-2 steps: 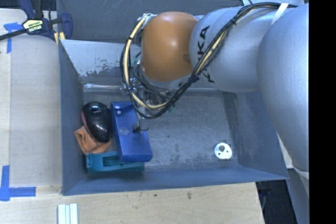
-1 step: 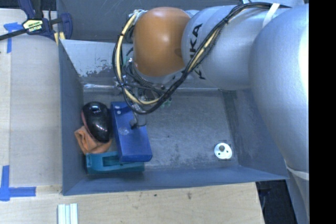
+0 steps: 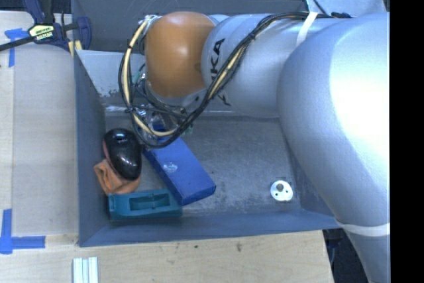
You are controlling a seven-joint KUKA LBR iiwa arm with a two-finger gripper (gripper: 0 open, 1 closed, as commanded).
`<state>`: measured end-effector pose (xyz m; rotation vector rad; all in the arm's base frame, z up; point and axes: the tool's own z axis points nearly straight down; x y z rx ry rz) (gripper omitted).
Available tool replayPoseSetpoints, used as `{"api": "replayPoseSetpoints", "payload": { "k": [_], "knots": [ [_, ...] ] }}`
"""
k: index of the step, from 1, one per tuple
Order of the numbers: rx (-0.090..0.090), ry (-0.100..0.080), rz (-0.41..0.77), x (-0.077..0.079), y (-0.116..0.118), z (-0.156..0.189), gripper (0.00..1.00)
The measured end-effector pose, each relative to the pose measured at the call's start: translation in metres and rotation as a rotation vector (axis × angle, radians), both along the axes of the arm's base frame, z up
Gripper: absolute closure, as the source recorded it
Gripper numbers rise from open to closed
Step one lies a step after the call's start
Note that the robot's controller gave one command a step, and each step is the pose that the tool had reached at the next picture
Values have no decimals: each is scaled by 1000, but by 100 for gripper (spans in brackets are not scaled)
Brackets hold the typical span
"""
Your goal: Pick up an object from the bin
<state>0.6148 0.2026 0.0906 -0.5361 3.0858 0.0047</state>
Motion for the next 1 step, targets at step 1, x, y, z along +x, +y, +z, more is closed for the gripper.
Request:
{"api": "replayPoseSetpoints", "payload": {
  "k": [1],
  "knots": [
    [0,0,-1,0,0,0,100]
  ]
}}
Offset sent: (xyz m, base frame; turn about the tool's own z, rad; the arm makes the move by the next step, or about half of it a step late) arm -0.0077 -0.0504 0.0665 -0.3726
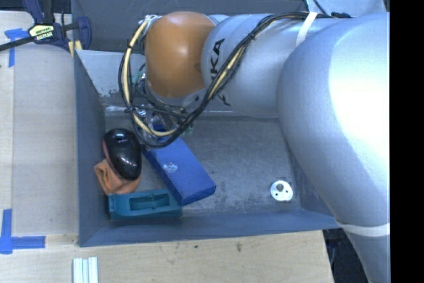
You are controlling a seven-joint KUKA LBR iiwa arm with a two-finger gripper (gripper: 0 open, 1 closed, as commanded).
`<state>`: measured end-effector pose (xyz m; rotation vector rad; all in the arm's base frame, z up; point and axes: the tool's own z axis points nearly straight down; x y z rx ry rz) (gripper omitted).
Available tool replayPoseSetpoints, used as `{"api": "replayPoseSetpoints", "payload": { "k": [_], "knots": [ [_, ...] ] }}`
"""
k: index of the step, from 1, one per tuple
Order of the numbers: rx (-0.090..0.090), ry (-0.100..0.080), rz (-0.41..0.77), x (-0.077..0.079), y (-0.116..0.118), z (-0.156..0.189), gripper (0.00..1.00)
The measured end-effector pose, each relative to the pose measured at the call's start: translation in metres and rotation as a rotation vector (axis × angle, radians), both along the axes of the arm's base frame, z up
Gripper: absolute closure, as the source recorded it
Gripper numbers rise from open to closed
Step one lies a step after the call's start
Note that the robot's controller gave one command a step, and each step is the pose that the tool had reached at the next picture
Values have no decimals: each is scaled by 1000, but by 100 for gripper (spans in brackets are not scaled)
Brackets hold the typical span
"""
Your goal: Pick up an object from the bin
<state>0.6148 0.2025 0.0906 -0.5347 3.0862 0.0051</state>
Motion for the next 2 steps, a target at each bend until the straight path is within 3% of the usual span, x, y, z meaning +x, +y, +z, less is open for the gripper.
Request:
{"api": "replayPoseSetpoints", "payload": {
  "k": [1,2],
  "knots": [
    [-2,9,161,-7,-17,22,100],
    [-7,8,337,-11,-23,84,100]
  ]
}}
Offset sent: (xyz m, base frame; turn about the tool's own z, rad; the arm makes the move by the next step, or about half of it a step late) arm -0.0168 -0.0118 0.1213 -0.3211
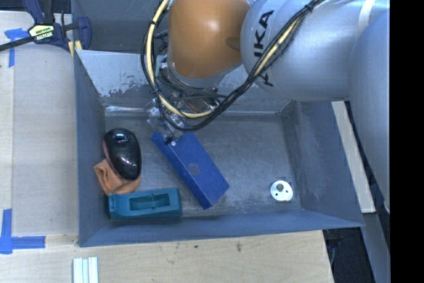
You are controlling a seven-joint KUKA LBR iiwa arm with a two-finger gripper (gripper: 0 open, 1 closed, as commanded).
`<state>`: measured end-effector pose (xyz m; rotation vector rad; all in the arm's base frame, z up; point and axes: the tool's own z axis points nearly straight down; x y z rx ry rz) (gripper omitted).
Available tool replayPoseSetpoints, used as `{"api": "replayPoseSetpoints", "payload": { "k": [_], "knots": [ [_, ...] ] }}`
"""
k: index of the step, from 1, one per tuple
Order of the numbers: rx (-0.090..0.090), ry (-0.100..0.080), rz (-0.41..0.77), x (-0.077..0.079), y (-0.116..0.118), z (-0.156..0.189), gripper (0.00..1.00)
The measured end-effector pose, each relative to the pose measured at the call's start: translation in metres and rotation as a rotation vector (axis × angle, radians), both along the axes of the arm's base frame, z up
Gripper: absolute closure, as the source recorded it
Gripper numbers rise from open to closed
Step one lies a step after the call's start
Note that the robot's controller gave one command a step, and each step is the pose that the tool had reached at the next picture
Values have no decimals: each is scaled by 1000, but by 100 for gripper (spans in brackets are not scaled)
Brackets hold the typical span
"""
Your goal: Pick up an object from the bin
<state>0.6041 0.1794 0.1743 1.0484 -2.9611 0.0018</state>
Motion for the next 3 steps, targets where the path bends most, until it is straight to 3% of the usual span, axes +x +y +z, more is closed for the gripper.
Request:
{"api": "replayPoseSetpoints", "payload": {
  "k": [1,2,3],
  "knots": [
    [6,-10,-68,-2,3,39,100],
    [5,-6,-26,-8,-25,11,100],
    [-1,1,-20,-18,-35,4,100]
  ]
}}
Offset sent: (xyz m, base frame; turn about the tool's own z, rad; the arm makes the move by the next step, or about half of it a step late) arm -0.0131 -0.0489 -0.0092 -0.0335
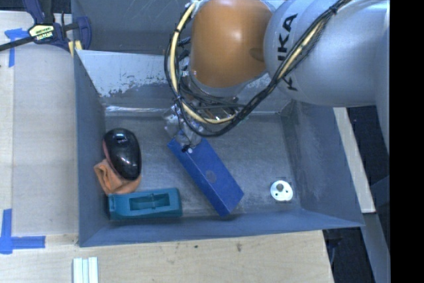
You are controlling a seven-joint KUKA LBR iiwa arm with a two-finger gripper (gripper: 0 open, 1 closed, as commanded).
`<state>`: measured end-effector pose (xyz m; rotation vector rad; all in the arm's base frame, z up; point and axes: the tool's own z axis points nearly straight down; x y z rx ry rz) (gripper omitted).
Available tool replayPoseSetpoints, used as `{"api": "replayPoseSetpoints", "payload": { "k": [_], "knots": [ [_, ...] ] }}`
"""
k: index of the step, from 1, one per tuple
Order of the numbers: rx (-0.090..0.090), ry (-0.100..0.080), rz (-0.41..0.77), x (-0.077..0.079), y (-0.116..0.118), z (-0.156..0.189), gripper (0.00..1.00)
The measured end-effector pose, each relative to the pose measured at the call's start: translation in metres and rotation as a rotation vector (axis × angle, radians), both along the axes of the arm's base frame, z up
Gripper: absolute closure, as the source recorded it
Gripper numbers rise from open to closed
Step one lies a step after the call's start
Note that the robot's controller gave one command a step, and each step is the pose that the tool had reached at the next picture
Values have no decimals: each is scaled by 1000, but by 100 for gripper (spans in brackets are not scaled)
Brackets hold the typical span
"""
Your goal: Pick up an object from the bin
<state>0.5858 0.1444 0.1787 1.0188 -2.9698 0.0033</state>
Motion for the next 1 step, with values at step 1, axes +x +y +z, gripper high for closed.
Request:
{"api": "replayPoseSetpoints", "payload": {
  "k": [1],
  "knots": [
    [6,-4,-158,-2,-14,9,100]
  ]
}}
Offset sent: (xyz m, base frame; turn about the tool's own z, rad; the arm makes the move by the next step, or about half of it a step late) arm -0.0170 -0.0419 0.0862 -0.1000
